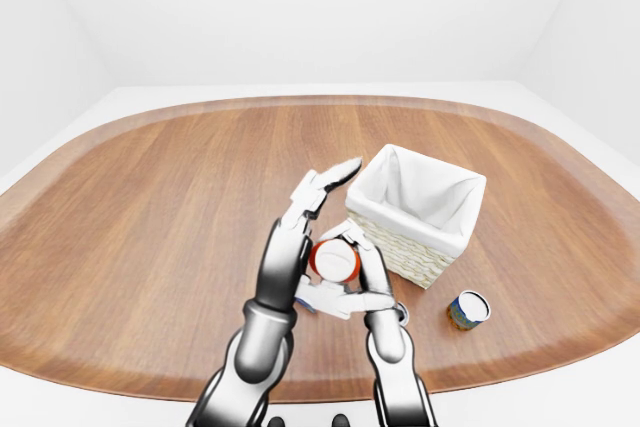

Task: Pick up the ketchup, and put it in the basket.

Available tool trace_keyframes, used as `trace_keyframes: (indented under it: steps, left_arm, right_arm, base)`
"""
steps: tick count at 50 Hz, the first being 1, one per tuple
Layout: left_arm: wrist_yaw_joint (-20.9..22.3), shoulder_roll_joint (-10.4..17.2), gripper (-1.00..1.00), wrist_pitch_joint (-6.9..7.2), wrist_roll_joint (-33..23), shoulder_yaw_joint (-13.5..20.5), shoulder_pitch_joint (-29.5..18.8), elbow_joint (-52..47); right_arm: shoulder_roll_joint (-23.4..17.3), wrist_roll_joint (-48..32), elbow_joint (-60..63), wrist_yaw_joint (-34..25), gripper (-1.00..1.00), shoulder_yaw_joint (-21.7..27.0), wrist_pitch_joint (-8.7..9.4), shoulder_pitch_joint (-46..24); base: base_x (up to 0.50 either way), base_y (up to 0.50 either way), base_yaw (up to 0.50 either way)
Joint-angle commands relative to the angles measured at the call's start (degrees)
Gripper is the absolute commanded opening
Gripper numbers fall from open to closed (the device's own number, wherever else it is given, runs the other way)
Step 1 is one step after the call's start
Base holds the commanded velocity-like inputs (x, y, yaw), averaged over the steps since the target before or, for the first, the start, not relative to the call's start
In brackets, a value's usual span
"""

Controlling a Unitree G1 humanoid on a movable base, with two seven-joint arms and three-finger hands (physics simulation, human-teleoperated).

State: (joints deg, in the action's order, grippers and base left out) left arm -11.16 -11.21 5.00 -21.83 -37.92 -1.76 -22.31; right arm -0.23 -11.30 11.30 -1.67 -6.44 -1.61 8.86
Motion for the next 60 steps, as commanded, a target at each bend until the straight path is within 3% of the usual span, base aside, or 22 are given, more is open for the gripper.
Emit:
trace_keyframes:
  steps: [1, 14, 22, 28, 34, 40, 45, 48, 51, 52, 53, 54, 58, 59, 60]
  left_arm:
    - [0.36, 0.37, 1.00, 0.00, 1.43, -0.13, 0.17, -0.62]
    - [0.96, 1.14, 1.00, 0.00, 1.54, 1.15, 0.37, -1.58]
    - [2.88, 5.27, 1.00, 0.00, 2.07, 4.49, 3.01, -5.57]
    - [5.20, 9.14, 1.00, 0.00, 3.34, 9.71, 5.85, -10.43]
    - [7.50, 12.86, 1.00, 0.00, 5.39, 17.75, 9.70, -8.98]
    - [10.96, 13.37, 1.00, 0.00, 8.27, 26.10, 11.49, -4.91]
    - [13.77, 13.41, 1.00, 0.00, 8.73, 30.38, 12.11, -4.34]
    - [14.73, 13.09, 1.00, 0.00, 10.92, 35.62, 11.12, -2.18]
    - [14.98, 13.13, 1.00, 0.00, 11.28, 38.52, 10.61, 2.90]
    - [15.08, 13.22, 1.00, -1.15, 11.57, 39.48, 10.28, 5.00]
    - [15.09, 13.43, 1.00, -3.63, 11.92, 40.51, 10.12, 8.01]
    - [15.22, 13.43, 1.00, -4.66, 11.82, 40.88, 10.14, 9.04]
    - [15.43, 13.75, 1.00, -7.18, 12.88, 43.93, 9.49, 12.46]
    - [15.63, 14.12, 1.00, -8.68, 13.74, 45.02, 8.94, 14.70]
    - [15.68, 14.11, 1.00, -8.78, 13.75, 45.11, 8.90, 14.85]
  right_arm:
    - [0.22, 1.29, -0.55, 1.44, -1.00, -1.15, -1.67, -0.58]
    - [0.37, 0.90, -1.88, 1.52, -1.00, -1.10, -2.07, -1.22]
    - [0.41, 0.84, -2.23, 1.66, -1.00, -0.81, -2.10, -1.37]
    - [0.37, 0.99, -2.19, 1.74, -1.00, -0.44, -2.09, -1.39]
    - [0.45, 1.37, -2.44, 2.08, -1.00, 0.10, -2.34, -1.55]
    - [0.52, 1.27, -3.70, 2.28, -1.00, 0.18, -2.83, -2.10]
    - [0.55, 1.08, -3.65, 2.26, -1.00, 0.01, -2.75, -2.03]
    - [0.42, 1.28, -3.10, 2.14, -1.00, 0.32, -2.60, -1.86]
    - [0.42, 1.25, -2.85, 2.20, -1.00, 0.43, -2.57, -1.74]
    - [0.44, 1.18, -2.89, 2.31, -1.00, 0.49, -2.50, -1.84]
    - [0.44, 1.06, -3.23, 2.45, -1.00, 0.55, -2.61, -2.01]
    - [0.46, 1.05, -3.38, 2.49, -1.00, 0.58, -2.67, -2.08]
    - [0.58, 0.64, -5.29, 2.82, -1.00, 0.44, -3.39, -2.81]
    - [0.60, 0.42, -5.95, 2.90, -1.00, 0.35, -3.39, -3.02]
    - [0.60, 0.40, -6.00, 2.89, -1.00, 0.36, -3.39, -3.03]
  base:
    - [0.00, 0.00, 0.00]
    - [0.00, 0.00, 0.00]
    - [0.00, 0.00, 0.00]
    - [0.00, 0.00, 0.00]
    - [0.00, 0.00, 0.00]
    - [0.00, 0.00, 0.00]
    - [0.00, 0.00, 0.00]
    - [0.00, 0.00, 0.00]
    - [0.00, 0.00, 0.00]
    - [0.00, 0.00, 0.00]
    - [0.00, 0.00, 0.00]
    - [0.00, 0.00, 0.00]
    - [0.00, 0.00, 0.00]
    - [0.00, 0.00, 0.00]
    - [0.00, 0.00, 0.00]
